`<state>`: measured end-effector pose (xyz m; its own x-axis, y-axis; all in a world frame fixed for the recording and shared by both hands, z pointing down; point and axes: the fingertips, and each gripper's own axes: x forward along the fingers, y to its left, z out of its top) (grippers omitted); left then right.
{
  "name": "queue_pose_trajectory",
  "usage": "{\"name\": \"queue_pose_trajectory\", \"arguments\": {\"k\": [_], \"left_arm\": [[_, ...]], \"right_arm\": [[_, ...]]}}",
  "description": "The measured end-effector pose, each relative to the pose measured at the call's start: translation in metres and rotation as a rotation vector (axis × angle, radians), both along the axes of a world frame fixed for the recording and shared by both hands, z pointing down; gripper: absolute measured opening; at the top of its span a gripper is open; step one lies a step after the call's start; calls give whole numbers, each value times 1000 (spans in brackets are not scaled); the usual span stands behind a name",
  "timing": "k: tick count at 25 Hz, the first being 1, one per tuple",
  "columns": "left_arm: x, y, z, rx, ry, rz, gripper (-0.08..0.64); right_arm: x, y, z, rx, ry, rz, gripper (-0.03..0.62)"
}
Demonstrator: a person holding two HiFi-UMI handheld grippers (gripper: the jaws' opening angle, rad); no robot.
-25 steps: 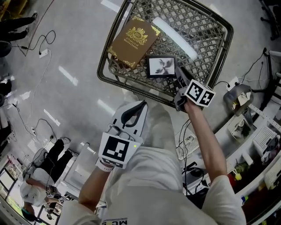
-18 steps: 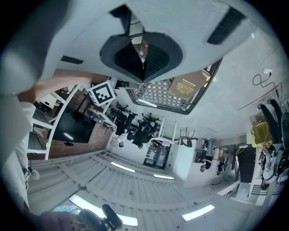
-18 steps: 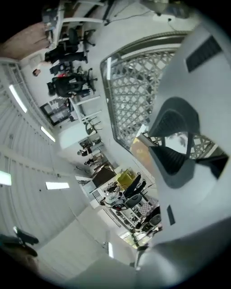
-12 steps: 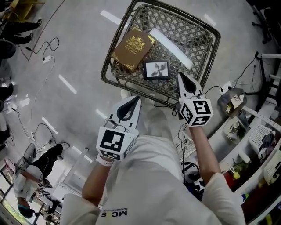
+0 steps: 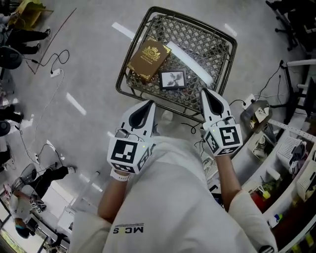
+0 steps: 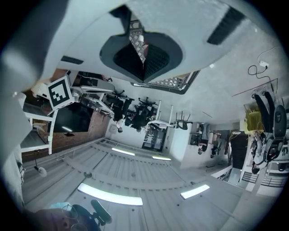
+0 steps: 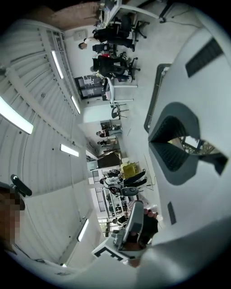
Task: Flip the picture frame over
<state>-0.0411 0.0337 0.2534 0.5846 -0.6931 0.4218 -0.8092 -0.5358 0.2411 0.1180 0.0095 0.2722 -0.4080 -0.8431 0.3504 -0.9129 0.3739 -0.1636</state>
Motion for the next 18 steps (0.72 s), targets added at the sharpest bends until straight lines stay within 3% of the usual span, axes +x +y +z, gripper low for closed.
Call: {"name": "queue_pose_trajectory", "arguments": {"k": [9,18], "left_arm": [[-3,10,-26,81,-7,-10,26],[-3,18,-27,93,7,2,26]], "right_arm": [[-11,44,-49,56,-39,-13,17],[-23,51,-51,72,-28,-24,17]]}}
